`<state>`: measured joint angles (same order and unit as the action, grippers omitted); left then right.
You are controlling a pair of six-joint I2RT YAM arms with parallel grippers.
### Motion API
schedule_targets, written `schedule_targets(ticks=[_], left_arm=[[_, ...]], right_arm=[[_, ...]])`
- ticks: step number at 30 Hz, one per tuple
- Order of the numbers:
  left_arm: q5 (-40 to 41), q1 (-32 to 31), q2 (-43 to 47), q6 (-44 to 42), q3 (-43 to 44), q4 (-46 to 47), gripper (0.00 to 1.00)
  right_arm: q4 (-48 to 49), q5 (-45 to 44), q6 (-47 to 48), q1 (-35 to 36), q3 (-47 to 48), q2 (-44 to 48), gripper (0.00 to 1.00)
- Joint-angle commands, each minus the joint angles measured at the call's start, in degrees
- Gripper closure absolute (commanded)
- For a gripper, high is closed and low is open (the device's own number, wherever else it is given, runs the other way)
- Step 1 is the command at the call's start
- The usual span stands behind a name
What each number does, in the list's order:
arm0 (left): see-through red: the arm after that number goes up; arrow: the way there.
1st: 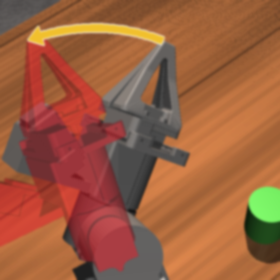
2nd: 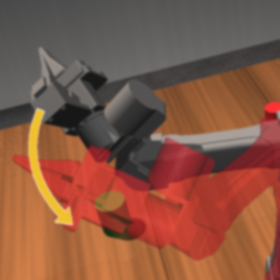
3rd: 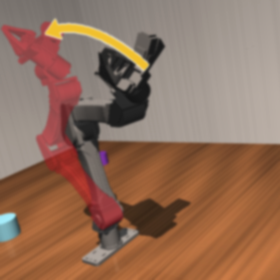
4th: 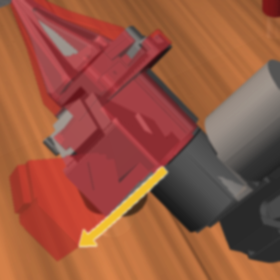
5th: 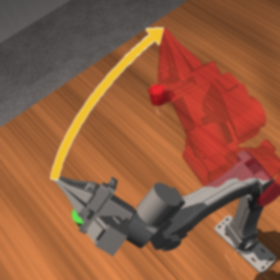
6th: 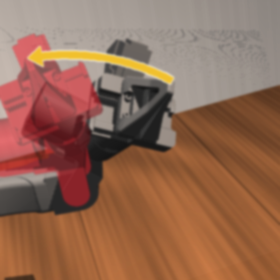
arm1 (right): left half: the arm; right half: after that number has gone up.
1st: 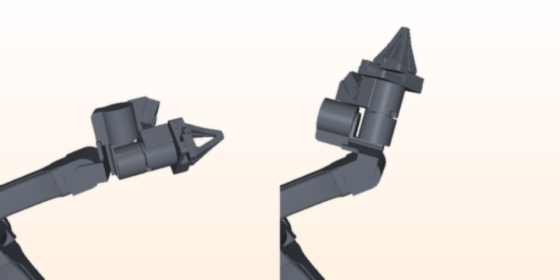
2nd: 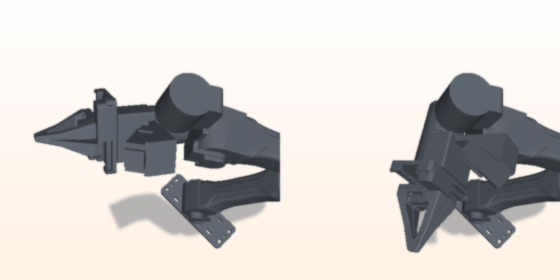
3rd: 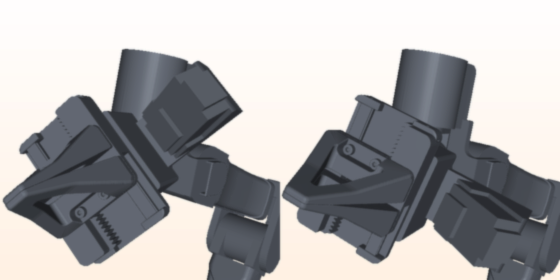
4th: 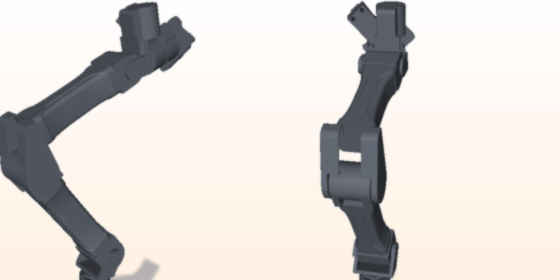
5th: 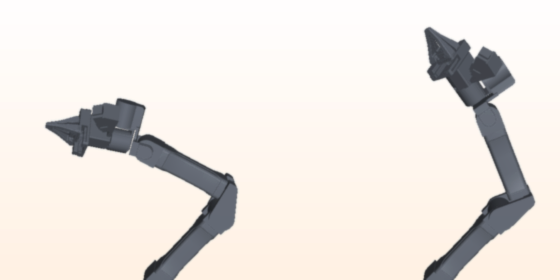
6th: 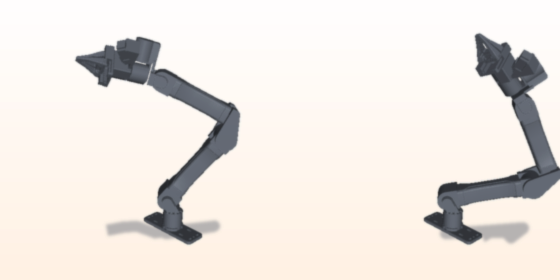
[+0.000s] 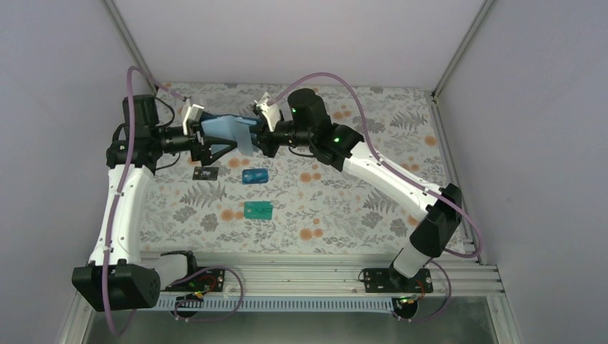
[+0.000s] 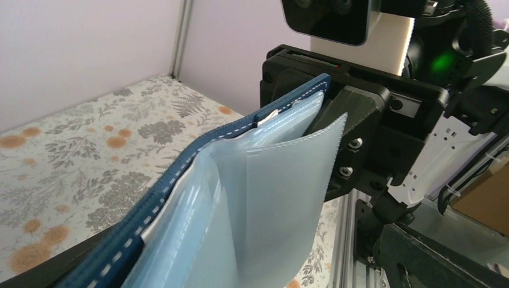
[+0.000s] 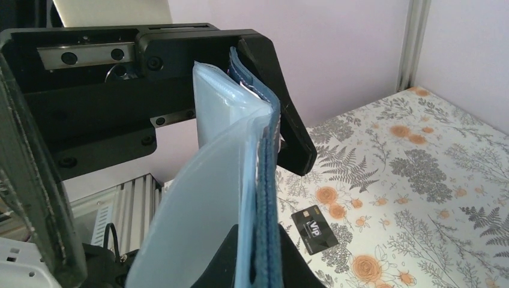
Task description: Take the credit cards out of the card holder
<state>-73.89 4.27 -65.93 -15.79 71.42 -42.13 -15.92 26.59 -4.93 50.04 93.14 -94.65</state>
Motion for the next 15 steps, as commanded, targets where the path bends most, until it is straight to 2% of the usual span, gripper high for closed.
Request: schedule_targets(ticks=[1,6,10,12,15], left_arm=[[3.11,-0.32,-0.10,1.37,-0.54,2.43,0.00],[11.36,-0.35,-0.34,3.81,-1.12,4.26,0.00],[17.74,-0.32,-0.61,4.87,-1.31,4.94,0.01],[18.09,-0.24,-0.51,4.89,-1.27,4.86,0.05],[16.43,-0.12,-0.34,4.51,-1.24,4.52,0.21]], right_arm=[[-1.05,-1.98,0.36,1.64,3.19,-0.20,0.96],[-2.10,-1.31,2.12,3.17,4.55,-1.88,0.96],[-1.37,2.56,3.54,3.30,3.60,-1.06,0.96],[-0.81,2.60,4.16,3.15,2.46,1.83,0.96],[0.51,1.78,3.87,2.18,0.23,4.52,0.96]])
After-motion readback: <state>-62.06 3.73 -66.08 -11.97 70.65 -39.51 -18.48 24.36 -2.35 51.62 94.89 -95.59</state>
